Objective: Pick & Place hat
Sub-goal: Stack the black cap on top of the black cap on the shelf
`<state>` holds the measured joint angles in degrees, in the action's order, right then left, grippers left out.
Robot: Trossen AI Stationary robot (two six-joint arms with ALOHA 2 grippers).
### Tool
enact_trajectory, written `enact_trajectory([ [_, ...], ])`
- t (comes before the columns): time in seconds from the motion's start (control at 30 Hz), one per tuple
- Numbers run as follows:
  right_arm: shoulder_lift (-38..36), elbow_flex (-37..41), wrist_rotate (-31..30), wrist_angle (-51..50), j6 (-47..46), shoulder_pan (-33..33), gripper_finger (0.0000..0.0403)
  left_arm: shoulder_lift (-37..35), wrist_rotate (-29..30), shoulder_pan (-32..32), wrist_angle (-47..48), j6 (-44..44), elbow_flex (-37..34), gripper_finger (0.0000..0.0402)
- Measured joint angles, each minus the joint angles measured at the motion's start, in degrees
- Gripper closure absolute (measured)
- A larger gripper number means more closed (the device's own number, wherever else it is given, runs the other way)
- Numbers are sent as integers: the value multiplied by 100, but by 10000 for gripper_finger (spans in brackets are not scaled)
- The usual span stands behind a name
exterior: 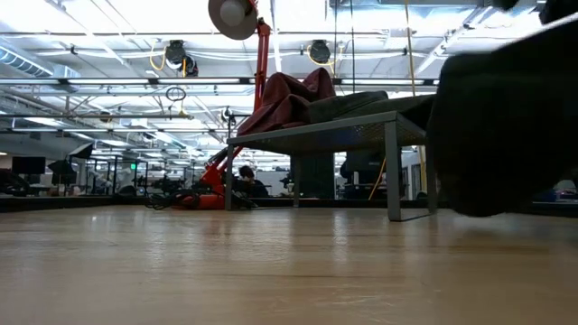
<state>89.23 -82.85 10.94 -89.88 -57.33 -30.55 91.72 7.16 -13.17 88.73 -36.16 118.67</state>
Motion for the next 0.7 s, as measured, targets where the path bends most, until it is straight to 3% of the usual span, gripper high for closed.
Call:
enact_trajectory([
  [0.1,0,-301,420,50,226,-93,398,-1,-13,-11,-1,-2,0,220],
  [0.3,0,-590,486,440,433,-260,398,0,-160,-115,-2,46,0,220],
  [0.43,-75,-592,-164,1430,447,-370,398,0,-203,-270,-41,221,0,220],
  [0.7,-506,-591,-1838,3528,962,-363,398,-390,610,-834,-732,484,0,220],
])
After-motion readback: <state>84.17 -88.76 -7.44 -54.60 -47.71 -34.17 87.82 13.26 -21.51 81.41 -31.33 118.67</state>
